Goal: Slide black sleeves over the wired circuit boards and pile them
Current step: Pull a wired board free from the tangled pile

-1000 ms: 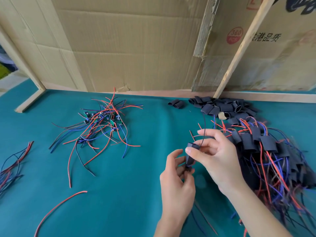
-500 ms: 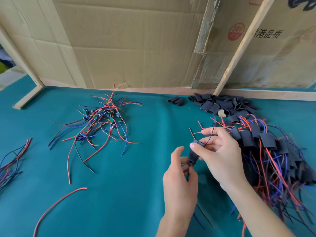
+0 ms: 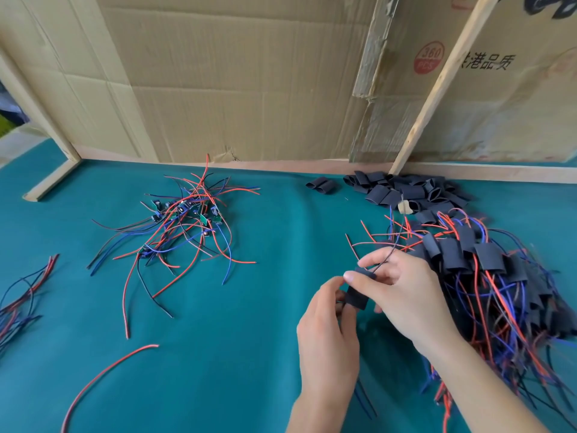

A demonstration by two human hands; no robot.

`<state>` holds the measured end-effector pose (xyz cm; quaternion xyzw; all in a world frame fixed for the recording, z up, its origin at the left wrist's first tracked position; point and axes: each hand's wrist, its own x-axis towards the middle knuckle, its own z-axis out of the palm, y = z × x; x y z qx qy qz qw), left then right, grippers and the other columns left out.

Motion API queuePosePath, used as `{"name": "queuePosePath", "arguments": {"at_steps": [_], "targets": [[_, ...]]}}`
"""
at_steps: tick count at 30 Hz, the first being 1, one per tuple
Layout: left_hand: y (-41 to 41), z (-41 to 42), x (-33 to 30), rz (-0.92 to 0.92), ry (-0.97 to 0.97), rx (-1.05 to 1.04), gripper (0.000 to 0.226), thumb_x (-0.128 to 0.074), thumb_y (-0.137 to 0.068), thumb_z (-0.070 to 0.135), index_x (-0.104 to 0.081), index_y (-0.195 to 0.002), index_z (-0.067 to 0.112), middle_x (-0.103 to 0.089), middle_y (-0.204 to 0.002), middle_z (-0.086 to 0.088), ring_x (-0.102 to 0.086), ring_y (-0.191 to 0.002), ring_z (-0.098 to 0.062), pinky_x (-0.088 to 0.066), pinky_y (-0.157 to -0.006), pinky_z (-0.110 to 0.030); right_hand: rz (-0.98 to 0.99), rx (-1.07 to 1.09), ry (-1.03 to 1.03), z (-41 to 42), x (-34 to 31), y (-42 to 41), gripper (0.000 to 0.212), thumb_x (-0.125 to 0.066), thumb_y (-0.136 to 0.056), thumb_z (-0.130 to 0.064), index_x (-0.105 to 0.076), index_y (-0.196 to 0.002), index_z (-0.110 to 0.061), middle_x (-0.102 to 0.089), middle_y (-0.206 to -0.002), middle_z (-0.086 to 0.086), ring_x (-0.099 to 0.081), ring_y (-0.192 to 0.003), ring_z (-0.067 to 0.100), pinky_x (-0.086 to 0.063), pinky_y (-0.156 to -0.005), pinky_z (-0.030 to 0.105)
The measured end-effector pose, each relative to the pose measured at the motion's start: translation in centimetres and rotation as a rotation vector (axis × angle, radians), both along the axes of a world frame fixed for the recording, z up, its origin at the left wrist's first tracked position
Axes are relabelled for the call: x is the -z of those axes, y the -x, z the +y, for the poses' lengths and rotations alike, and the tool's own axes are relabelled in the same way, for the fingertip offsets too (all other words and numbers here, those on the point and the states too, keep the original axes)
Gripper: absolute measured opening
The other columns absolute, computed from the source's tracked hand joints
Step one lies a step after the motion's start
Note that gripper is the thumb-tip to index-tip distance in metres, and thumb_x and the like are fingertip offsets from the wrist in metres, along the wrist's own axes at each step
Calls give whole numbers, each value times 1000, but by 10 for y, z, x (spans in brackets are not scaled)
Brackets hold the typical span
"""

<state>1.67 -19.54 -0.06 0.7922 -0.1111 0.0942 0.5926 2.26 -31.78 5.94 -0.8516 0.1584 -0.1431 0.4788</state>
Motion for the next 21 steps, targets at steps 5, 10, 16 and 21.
{"name": "queuePosePath", "arguments": {"at_steps": [5, 10, 16, 21], "targets": [[-2, 2, 2, -35, 20, 7, 31, -62, -97, 9, -59, -104, 39, -69, -90, 19, -65, -83, -1, -49, -77, -17, 39, -182, -244, 2, -4, 13, 19, -80, -89, -16, -75, -100, -31, -78, -80, 4, -65, -61, 9, -52, -58, 17], [0, 2, -4, -16, 156, 162, 2, -57, -98, 41, -59, -100, 40, -67, -79, 14, -66, -68, -11, -51, -66, -19, -32, -103, -198, -12, -27, 22, 20, -79, -86, -14, -76, -105, -22, -78, -79, 5, -58, -53, 13, -48, -51, 18], [-4, 5, -1, 100, 245, 175, 9, -56, -91, 30, -65, -89, 32, -68, -69, 5, -68, -61, -13, -51, -61, -21, 52, 209, 131, -109, -109, 35, 28, -89, -64, -58, -76, -87, -47, -76, -71, 0, -67, -57, 11, -54, -48, 23], [-6, 4, -1, 147, 266, 120, 15, -54, -86, 23, -65, -86, 34, -68, -69, 6, -67, -60, -14, -51, -57, -24, 108, 196, 603, -105, -128, 14, 51, -83, -77, -48, -68, -116, -20, -71, -109, 14, -66, -106, 40, -50, -97, 63]]}}
